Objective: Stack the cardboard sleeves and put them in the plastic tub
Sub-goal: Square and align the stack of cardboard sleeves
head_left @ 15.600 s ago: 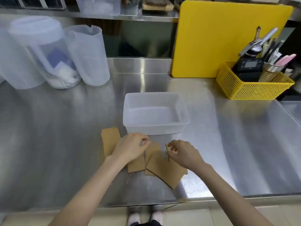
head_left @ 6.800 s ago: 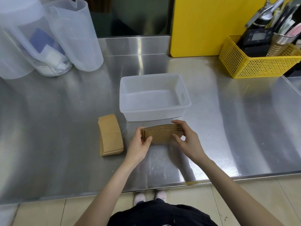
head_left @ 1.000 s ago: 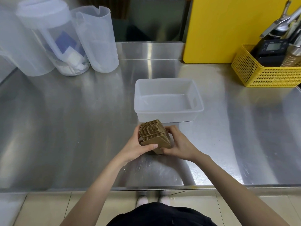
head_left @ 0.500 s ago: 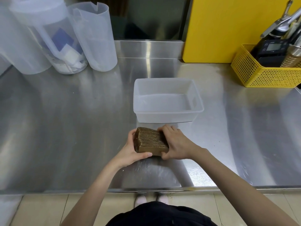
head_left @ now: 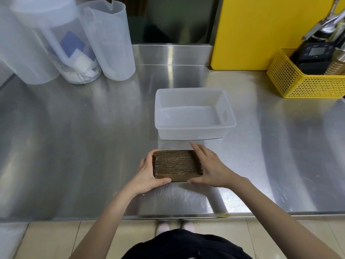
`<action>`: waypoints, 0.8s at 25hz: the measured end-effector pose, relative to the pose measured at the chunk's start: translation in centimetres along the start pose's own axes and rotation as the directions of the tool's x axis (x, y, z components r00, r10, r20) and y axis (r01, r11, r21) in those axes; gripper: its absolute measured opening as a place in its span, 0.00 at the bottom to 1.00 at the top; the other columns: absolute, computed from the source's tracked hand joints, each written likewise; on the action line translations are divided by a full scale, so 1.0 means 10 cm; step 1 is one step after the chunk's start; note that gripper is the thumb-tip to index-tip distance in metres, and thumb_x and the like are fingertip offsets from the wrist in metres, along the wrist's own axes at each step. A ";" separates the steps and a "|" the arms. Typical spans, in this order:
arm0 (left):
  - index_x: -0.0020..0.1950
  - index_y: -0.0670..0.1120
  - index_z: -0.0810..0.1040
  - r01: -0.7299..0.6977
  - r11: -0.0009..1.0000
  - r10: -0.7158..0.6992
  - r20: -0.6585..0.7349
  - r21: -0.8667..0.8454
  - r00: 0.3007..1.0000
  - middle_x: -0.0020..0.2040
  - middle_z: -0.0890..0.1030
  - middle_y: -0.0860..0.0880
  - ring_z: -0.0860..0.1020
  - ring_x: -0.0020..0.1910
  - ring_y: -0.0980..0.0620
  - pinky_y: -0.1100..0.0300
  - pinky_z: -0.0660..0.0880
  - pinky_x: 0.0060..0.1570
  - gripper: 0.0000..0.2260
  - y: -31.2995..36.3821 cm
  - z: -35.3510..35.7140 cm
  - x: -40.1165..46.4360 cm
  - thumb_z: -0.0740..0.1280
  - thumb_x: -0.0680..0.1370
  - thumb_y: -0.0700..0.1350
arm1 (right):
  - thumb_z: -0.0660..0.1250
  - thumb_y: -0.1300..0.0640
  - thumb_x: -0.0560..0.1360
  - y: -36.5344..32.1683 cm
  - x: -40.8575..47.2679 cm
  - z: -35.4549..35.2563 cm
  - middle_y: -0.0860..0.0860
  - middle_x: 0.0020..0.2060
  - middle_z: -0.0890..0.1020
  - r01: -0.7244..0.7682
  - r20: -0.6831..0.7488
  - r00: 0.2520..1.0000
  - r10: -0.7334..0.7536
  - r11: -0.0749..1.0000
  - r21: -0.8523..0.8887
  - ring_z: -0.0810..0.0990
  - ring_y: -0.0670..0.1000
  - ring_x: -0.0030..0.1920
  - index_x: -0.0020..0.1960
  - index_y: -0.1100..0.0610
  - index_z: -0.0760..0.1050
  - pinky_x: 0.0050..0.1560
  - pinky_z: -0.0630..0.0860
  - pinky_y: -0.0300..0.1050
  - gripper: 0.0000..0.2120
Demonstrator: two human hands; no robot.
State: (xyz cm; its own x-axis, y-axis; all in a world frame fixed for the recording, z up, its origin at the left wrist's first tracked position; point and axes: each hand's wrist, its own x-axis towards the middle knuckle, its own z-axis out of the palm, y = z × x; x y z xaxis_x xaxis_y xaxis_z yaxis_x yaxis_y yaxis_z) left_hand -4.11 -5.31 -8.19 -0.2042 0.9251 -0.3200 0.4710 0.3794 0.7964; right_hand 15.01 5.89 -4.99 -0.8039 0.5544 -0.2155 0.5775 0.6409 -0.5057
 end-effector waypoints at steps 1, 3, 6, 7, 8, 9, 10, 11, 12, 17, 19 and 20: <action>0.69 0.48 0.52 -0.006 1.000 0.006 0.000 0.012 1.000 0.65 0.64 0.49 0.59 0.69 0.49 0.50 0.58 0.70 0.41 -0.01 0.00 0.00 0.74 0.65 0.49 | 0.72 0.41 0.63 0.05 -0.04 0.00 0.56 0.74 0.55 -0.027 -0.003 1.000 0.027 0.999 0.037 0.54 0.54 0.74 0.74 0.56 0.39 0.74 0.51 0.48 0.55; 0.69 0.48 0.52 0.000 0.999 0.000 0.004 0.045 1.000 0.67 0.64 0.47 0.59 0.69 0.48 0.50 0.58 0.70 0.41 -0.02 0.00 0.01 0.73 0.64 0.51 | 0.74 0.44 0.63 0.14 -0.12 0.04 0.56 0.76 0.51 -0.087 -0.004 0.996 0.087 0.991 0.101 0.51 0.54 0.75 0.74 0.58 0.37 0.74 0.51 0.46 0.57; 0.69 0.49 0.53 0.004 0.995 -0.005 0.011 0.100 1.000 0.67 0.66 0.47 0.60 0.69 0.48 0.51 0.58 0.70 0.43 -0.01 0.01 -0.01 0.69 0.60 0.58 | 0.75 0.45 0.62 0.17 -0.15 0.10 0.56 0.76 0.51 -0.142 0.018 0.990 0.141 0.976 0.166 0.53 0.54 0.75 0.74 0.59 0.37 0.73 0.52 0.44 0.58; 0.69 0.49 0.53 0.004 0.995 -0.006 0.014 0.105 1.000 0.67 0.66 0.47 0.60 0.68 0.48 0.50 0.59 0.70 0.43 0.00 0.03 -0.01 0.69 0.59 0.58 | 0.74 0.43 0.61 0.15 -0.13 0.13 0.56 0.76 0.52 -0.145 0.026 0.989 0.143 0.973 0.177 0.54 0.54 0.75 0.74 0.59 0.37 0.73 0.53 0.44 0.59; 0.68 0.50 0.54 0.010 0.994 -0.011 0.014 0.108 1.000 0.67 0.65 0.47 0.60 0.68 0.47 0.49 0.59 0.70 0.42 0.00 0.04 -0.02 0.69 0.59 0.58 | 0.73 0.41 0.60 0.13 -0.11 0.17 0.57 0.75 0.54 -0.141 0.030 0.990 0.138 0.972 0.189 0.56 0.54 0.75 0.74 0.60 0.38 0.73 0.54 0.44 0.59; 0.68 0.51 0.54 0.019 0.994 -0.020 0.008 0.109 1.000 0.67 0.65 0.47 0.61 0.68 0.47 0.48 0.59 0.70 0.42 0.00 0.06 -0.01 0.69 0.59 0.59 | 0.71 0.41 0.60 0.11 -0.09 0.20 0.57 0.75 0.57 -0.137 0.026 0.991 0.135 0.968 0.210 0.58 0.54 0.74 0.74 0.60 0.38 0.73 0.55 0.44 0.58; 0.69 0.52 0.53 0.039 0.993 -0.039 0.000 0.108 0.999 0.68 0.65 0.46 0.60 0.69 0.47 0.47 0.59 0.70 0.42 -0.01 0.06 -0.01 0.70 0.60 0.58 | 0.72 0.44 0.62 0.09 -0.07 0.24 0.56 0.73 0.61 -0.138 0.014 0.990 0.139 0.959 0.246 0.60 0.54 0.73 0.74 0.60 0.38 0.73 0.57 0.45 0.56; 0.69 0.52 0.53 0.053 0.993 -0.053 -0.006 0.108 0.999 0.68 0.65 0.45 0.60 0.69 0.46 0.47 0.59 0.70 0.42 -0.02 0.07 0.00 0.71 0.62 0.57 | 0.73 0.48 0.64 0.08 -0.06 0.26 0.56 0.72 0.64 -0.143 -0.005 0.989 0.151 0.948 0.284 0.63 0.55 0.72 0.74 0.60 0.39 0.72 0.59 0.46 0.53; 0.69 0.51 0.53 0.064 0.991 -0.063 -0.012 0.115 0.998 0.68 0.65 0.45 0.60 0.69 0.46 0.47 0.59 0.71 0.41 -0.02 0.08 0.01 0.72 0.64 0.55 | 0.73 0.51 0.66 0.08 -0.05 0.28 0.55 0.71 0.67 -0.142 -0.028 0.987 0.158 0.941 0.307 0.66 0.54 0.70 0.74 0.60 0.41 0.71 0.61 0.46 0.51; 0.70 0.50 0.55 0.031 0.992 -0.030 -0.010 0.124 0.999 0.69 0.66 0.46 0.59 0.70 0.47 0.49 0.58 0.71 0.39 -0.03 0.05 0.02 0.73 0.66 0.51 | 0.74 0.56 0.66 0.13 -0.04 0.30 0.54 0.64 0.74 -0.132 -0.092 0.980 0.176 0.925 0.356 0.72 0.55 0.64 0.70 0.58 0.56 0.66 0.68 0.49 0.40; 0.70 0.52 0.56 0.014 0.996 -0.016 0.016 0.083 1.000 0.68 0.67 0.47 0.59 0.70 0.49 0.52 0.58 0.70 0.40 -0.04 -0.01 0.00 0.73 0.63 0.53 | 0.75 0.57 0.65 0.15 -0.03 0.29 0.53 0.61 0.77 -0.144 -0.090 0.977 0.193 0.910 0.389 0.75 0.54 0.62 0.67 0.57 0.60 0.63 0.71 0.49 0.36; 0.70 0.53 0.58 0.018 0.998 -0.020 0.022 0.067 1.000 0.68 0.68 0.46 0.60 0.69 0.49 0.53 0.59 0.70 0.40 -0.04 -0.04 -0.02 0.73 0.62 0.54 | 0.75 0.57 0.65 0.15 -0.02 0.29 0.53 0.60 0.77 -0.148 -0.085 0.976 0.198 0.905 0.399 0.75 0.54 0.61 0.67 0.57 0.61 0.62 0.71 0.48 0.36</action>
State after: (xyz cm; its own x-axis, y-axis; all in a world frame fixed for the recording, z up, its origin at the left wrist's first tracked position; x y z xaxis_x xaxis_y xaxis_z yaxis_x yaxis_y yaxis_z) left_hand -4.61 -5.62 -8.24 -0.1942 0.9175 -0.3471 0.5234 0.3962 0.7543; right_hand 15.65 5.16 -8.12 -0.6585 0.7136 -0.2391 0.5850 0.2854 -0.7592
